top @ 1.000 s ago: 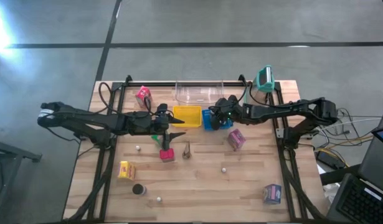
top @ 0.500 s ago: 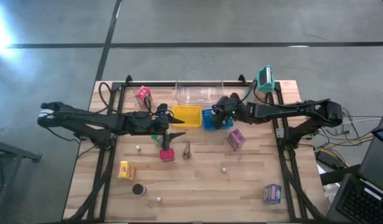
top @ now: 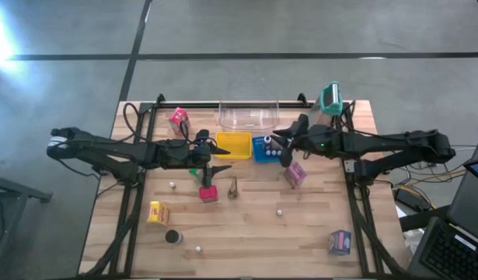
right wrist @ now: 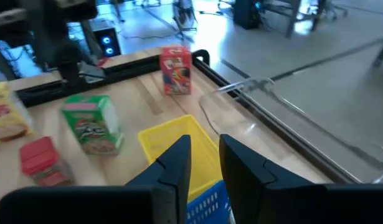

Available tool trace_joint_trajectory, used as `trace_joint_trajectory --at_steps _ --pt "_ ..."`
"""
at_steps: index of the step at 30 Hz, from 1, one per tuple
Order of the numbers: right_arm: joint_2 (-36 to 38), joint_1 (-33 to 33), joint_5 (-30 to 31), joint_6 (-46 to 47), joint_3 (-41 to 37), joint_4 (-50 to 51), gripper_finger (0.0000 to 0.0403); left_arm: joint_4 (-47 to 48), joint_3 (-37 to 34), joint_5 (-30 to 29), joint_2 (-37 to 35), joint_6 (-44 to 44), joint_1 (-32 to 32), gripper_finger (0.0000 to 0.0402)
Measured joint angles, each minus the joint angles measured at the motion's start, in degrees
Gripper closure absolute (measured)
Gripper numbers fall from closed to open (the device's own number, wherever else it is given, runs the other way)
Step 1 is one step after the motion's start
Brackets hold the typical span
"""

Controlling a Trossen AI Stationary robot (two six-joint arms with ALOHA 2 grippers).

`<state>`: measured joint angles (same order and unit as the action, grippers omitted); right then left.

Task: Pick & Place Kitchen Items
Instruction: Put the red food coloring bottle into the blue bin

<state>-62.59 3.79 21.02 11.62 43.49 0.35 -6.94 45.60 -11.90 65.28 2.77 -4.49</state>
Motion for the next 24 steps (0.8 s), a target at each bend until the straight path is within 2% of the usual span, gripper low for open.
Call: trace_joint_trajectory --at_steps 8,19,24 --pt "3.4 -6.4 0.0 -1.8 0.0 1.0 0.0344 0.3 0.0 0.0 0.0 0.0 0.0 0.0183" --pt "1.7 -15.3 0.0 -1.3 0.0 1.3 0.033 0.2 0.0 0.0 0.0 0.0 0.0 0.0183" --pt "1.3 -21.3 0.1 1.7 0.0 2.0 0.0339 0.1 0.0 0.0 0.0 0.0 0.0 0.0183"
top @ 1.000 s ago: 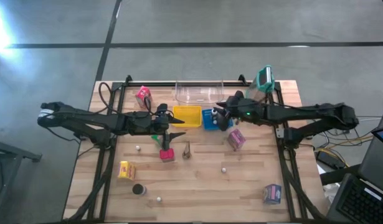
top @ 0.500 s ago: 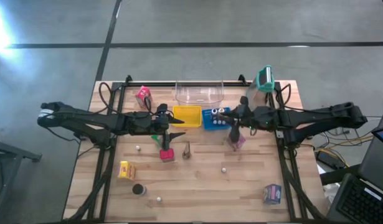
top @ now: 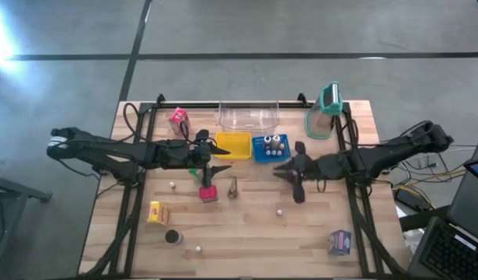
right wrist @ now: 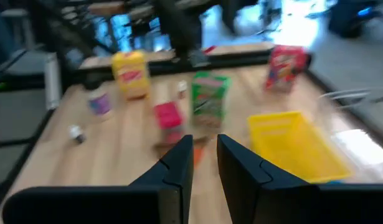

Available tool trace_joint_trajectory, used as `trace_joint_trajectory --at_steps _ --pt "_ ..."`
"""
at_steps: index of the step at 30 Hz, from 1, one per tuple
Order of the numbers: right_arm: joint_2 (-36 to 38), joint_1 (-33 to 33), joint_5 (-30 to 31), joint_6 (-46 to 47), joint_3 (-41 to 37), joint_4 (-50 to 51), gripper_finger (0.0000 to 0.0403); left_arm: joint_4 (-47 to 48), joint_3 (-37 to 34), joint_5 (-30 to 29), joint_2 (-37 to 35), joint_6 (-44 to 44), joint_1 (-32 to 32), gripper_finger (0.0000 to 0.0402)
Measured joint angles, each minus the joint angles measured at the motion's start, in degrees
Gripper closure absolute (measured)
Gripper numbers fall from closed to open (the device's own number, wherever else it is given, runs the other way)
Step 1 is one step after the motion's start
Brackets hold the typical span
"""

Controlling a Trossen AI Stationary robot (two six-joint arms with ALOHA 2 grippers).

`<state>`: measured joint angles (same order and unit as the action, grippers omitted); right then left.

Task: Pick & Place Kitchen Items
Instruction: Put the red food coloring bottle into the blue bin

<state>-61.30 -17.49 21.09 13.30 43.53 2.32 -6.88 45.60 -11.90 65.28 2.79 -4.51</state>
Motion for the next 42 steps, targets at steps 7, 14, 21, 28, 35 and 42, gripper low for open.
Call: trace_joint_trajectory --at_steps 7,14,21,28,35,42 --pt "0.0 -8.9 1.6 9.1 0.0 4.4 0.0345 0.0 0.0 0.0 0.0 0.0 0.0 0.0183" --pt "-3.9 -15.1 4.4 21.4 0.0 8.8 0.0337 0.2 0.0 0.0 0.0 0.0 0.0 0.0183" --pt "-12.9 -17.0 1.8 31.5 5.4 21.0 0.0333 0.4 0.0 0.0 0.0 0.0 0.0 0.0183" --pt "-26.0 -17.2 -1.9 31.9 19.9 38.4 0.0319 0.5 0.0 0.0 0.0 0.0 0.0 0.0183" --pt "-36.5 -16.3 -7.0 31.9 31.1 51.9 0.0312 0.5 0.0 0.0 0.0 0.0 0.0 0.0183" --pt "-40.9 -12.4 -13.2 27.9 34.6 55.2 0.0334 0.5 0.0 0.0 0.0 0.0 0.0 0.0183"
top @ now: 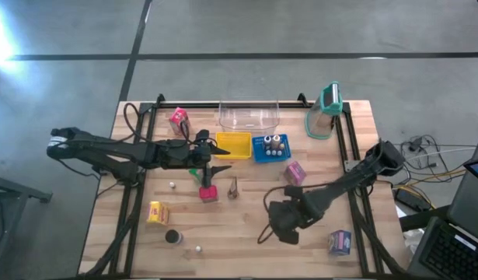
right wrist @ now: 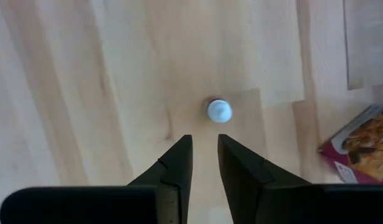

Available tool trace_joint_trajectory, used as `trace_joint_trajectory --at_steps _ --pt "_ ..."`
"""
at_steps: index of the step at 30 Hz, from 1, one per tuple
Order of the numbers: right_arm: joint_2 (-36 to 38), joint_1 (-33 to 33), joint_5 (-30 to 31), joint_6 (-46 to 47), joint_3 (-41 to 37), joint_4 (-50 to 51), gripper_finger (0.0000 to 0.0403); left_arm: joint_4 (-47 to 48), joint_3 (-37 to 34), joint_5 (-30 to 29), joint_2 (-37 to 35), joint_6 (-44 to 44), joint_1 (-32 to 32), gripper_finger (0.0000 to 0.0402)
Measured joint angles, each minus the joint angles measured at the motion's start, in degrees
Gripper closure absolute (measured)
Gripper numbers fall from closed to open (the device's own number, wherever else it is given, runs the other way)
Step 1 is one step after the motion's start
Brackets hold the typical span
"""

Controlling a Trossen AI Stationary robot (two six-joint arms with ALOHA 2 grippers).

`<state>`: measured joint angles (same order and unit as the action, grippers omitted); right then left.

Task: Pick & Place Kitchen Items
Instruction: Put the red food coloring bottle into the blue bin

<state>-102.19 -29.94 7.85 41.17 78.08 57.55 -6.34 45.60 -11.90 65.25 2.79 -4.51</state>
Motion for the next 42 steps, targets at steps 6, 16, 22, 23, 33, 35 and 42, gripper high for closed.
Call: trace_joint_trajectory --at_steps 6,16,22,23,33,35,42 --pt "0.0 1.9 -0.5 -1.1 -1.0 -0.2 0.0324 0.1 0.0 0.0 0.0 0.0 0.0 0.0183" --pt "-0.3 2.3 -2.1 -3.7 -3.8 -5.9 0.028 0.0 0.0 0.0 0.0 0.0 0.0 0.0183" --pt "-0.3 3.6 -2.1 -4.3 -4.0 -6.1 0.0275 0.0 0.0 0.0 0.0 0.0 0.0 0.0183" --pt "-0.3 4.0 -2.3 -4.3 -4.1 -6.0 0.0276 0.0 0.0 0.0 0.0 0.0 0.0 0.0183" --pt "-0.3 5.4 -4.4 -3.9 -7.7 -8.8 0.0297 0.0 0.0 0.0 0.0 0.0 0.0 0.0183" --pt "-0.3 5.4 -4.8 -3.8 -8.4 -10.4 0.0298 0.0 0.0 0.0 0.0 0.0 0.0 0.0183" --pt "-0.3 5.5 -5.1 -3.5 -10.5 -12.9 0.0278 0.0 0.0 0.0 0.0 0.0 0.0 0.0183"
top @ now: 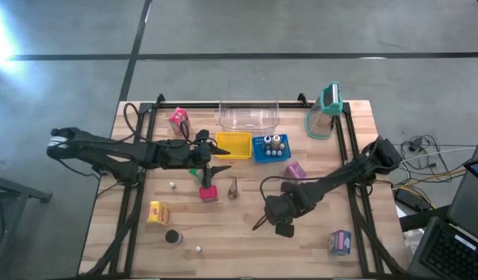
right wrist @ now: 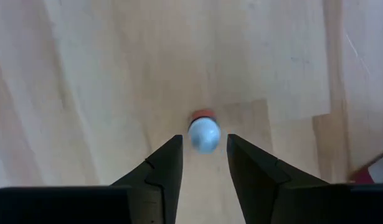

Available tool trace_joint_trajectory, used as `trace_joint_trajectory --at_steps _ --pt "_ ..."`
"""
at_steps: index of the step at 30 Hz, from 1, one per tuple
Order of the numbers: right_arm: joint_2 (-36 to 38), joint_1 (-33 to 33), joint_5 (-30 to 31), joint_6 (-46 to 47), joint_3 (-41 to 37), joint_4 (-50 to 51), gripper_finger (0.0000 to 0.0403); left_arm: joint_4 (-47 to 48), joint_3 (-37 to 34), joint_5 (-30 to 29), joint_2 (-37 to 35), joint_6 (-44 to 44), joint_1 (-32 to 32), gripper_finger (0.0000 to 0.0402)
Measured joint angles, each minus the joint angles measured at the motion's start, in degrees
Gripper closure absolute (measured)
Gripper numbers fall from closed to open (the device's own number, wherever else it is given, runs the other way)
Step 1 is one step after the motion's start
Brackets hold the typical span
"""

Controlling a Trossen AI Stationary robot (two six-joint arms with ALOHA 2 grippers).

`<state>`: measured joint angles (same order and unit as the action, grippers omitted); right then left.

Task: Pick & Place Kitchen Items
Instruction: Put the red food coloring bottle into the blue bin

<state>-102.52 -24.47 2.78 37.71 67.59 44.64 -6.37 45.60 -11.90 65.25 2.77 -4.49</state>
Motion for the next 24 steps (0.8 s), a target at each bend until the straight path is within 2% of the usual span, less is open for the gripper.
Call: trace_joint_trajectory --at_steps 7,19,24 --pt "0.0 0.0 0.0 1.0 -2.5 -3.7 0.0268 0.0 0.0 0.0 0.0 0.0 0.0 0.0183" --pt "0.0 0.0 0.0 1.2 -2.5 -3.8 0.0329 0.0 0.0 0.0 0.0 0.0 0.0 0.0183" --pt "0.0 0.0 0.0 1.3 -2.5 -3.9 0.0332 0.0 0.0 0.0 0.0 0.0 0.0 0.0183"
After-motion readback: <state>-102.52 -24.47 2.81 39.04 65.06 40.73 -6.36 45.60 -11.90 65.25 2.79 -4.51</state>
